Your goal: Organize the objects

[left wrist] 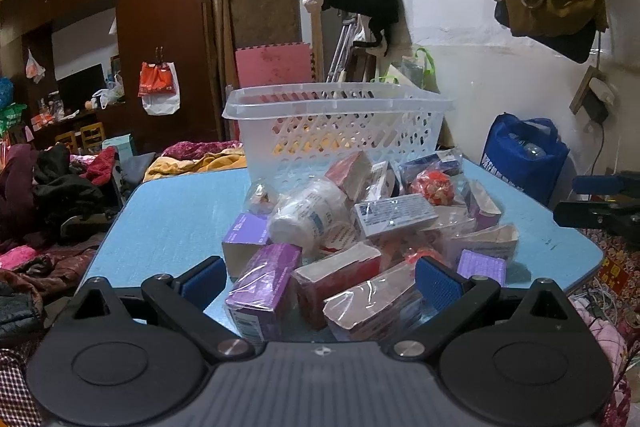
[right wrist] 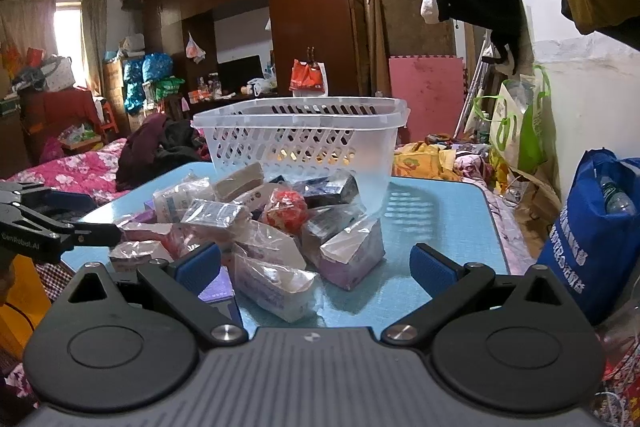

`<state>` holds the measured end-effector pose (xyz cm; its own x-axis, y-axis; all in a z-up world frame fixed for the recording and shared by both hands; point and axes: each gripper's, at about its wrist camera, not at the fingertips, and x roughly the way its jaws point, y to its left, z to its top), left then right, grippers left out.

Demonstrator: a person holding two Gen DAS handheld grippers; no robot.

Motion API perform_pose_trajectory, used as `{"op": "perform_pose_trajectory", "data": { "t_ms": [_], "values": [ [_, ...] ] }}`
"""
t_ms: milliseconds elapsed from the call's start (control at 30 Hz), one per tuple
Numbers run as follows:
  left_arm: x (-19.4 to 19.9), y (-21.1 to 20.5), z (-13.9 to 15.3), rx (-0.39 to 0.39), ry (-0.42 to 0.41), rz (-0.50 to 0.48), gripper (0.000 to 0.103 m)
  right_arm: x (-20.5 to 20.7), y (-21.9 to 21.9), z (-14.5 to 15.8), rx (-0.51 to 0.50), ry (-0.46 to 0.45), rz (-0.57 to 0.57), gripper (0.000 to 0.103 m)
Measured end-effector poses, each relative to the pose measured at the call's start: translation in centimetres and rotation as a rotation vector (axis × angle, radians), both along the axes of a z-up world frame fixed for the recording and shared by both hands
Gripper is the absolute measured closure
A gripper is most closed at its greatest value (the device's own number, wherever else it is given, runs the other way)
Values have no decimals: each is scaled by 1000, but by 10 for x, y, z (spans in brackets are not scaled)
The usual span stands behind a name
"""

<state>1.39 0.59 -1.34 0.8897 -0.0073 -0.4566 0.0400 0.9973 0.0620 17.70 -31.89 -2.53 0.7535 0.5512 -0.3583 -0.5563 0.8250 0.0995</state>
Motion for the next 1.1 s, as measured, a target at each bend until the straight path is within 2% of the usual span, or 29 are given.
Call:
{"op": "perform_pose_trajectory", "data": {
  "t_ms": [467, 600, 700, 767, 900, 933, 967, 1033, 1100],
  "values": [
    [0, -1, 0, 8, -2, -5, 1, -3, 4, 0, -16, -13, 11, 0],
    [-2, -2, 1, -2, -24, -48, 1, -3, 5, 0, -15, -12, 12, 0],
    [-3, -8, 1, 38, -54, -64, 1, -3, 5, -1, -10, -12, 14, 0],
    [-6, -9, 2, 55, -103, -52, 1, -3, 4, 0, 4, -21, 20, 0],
    [-6, -4, -1, 77, -212, -2, 0, -12, -5, 1, 136, -138, 47, 0],
    [-5, -2, -3, 69, -221, -4, 0, -16, -5, 0, 161, -186, 40, 0],
    [-1, 1, -5, 76, -196, -8, 0, -19, -4, -1, 169, -221, 31, 0],
    [3, 8, -10, 97, -147, 14, 0, -24, 6, -4, 96, -259, 49, 0],
    [-1, 21, -15, 97, -145, 41, 0, -26, 19, -7, 12, -229, 92, 0]
  ]
}}
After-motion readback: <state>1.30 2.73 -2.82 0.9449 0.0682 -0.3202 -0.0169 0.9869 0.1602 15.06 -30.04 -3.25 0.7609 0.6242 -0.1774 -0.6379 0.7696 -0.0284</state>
